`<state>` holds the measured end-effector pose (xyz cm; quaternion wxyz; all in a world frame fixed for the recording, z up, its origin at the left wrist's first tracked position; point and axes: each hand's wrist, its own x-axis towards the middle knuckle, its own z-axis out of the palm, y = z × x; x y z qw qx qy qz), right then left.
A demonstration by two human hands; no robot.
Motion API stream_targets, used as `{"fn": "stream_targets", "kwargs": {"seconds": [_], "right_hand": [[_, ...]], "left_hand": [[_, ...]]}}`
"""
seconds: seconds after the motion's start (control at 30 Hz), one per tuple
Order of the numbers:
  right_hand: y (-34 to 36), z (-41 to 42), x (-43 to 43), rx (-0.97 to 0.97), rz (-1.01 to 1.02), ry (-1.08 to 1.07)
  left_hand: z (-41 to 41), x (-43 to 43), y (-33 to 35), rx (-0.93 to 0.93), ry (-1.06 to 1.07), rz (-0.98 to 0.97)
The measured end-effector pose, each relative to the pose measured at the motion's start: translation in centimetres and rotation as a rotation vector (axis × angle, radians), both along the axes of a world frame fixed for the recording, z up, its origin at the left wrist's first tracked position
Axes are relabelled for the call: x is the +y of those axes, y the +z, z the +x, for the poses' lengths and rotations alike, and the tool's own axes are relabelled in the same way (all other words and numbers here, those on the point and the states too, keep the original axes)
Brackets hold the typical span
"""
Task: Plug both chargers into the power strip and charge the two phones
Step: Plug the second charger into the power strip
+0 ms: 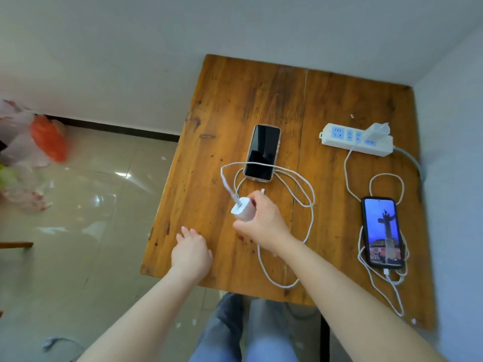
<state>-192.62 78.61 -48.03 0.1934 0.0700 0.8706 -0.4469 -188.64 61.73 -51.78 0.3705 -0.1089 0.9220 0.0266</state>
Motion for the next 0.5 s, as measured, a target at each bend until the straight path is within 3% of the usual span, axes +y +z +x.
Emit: {"fn": "stream_targets", "kwargs": {"seconds": [0.13, 0.3, 0.5], "right_hand": [[4.7, -3.2, 5.1, 0.043, -0.164, -0.127], [7.7, -8.3, 12.6, 0.069, -0.252, -0.25], [6.4, -14.2, 21.5, 0.016, -0.14, -0.387]], "left_hand": [[-4.0, 2.9, 1.9, -0.115, 0.108, 0.031], [-9.1, 9.7, 3.6, 0.2, 0.048, 0.317], [-15.2, 18.5, 3.7, 0.286, -0.089, 0.481]]}}
